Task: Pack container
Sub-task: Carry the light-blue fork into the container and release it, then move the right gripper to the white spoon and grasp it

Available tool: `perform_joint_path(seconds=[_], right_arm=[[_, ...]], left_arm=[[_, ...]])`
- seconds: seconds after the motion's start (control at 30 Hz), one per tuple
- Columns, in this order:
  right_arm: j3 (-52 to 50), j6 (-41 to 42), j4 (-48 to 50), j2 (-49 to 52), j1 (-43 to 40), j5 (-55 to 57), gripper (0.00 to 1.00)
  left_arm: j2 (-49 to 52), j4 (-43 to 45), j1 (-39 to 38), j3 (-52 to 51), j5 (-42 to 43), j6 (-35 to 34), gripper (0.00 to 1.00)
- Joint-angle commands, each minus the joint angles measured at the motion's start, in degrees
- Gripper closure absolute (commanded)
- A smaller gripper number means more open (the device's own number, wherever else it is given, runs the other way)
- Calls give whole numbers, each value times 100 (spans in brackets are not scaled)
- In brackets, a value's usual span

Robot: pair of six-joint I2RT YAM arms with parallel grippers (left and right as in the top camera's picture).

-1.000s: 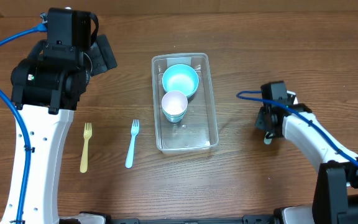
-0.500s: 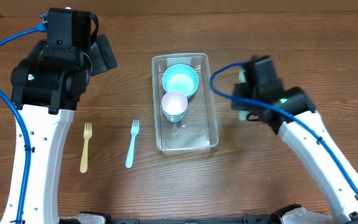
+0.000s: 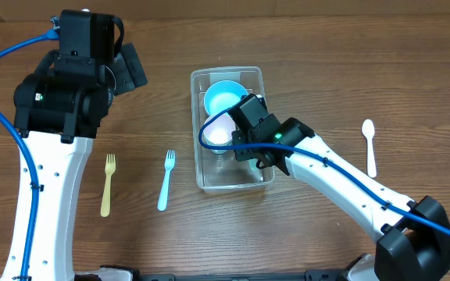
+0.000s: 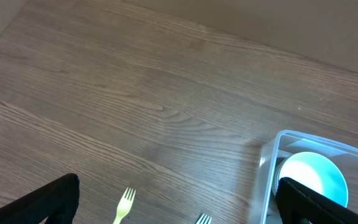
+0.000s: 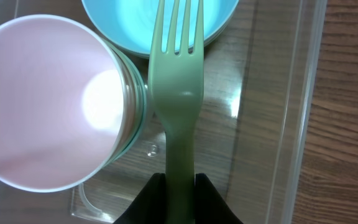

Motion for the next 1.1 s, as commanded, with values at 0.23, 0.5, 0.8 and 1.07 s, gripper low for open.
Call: perform_joint_path(seconds=[0.23, 0.5, 0.8, 1.07], right_arm=[[133, 205, -177, 13, -9, 415, 85], [142, 201, -144, -2, -9, 476, 46], [557, 133, -1434, -1589, -1674, 1051, 44], [-225, -619, -1143, -1443, -5740, -474, 44]], left_arm=[[7, 17, 31, 24, 4, -74, 0], [7, 17, 31, 24, 4, -74, 0], [7, 17, 31, 24, 4, -74, 0], [7, 17, 31, 24, 4, -74, 0]])
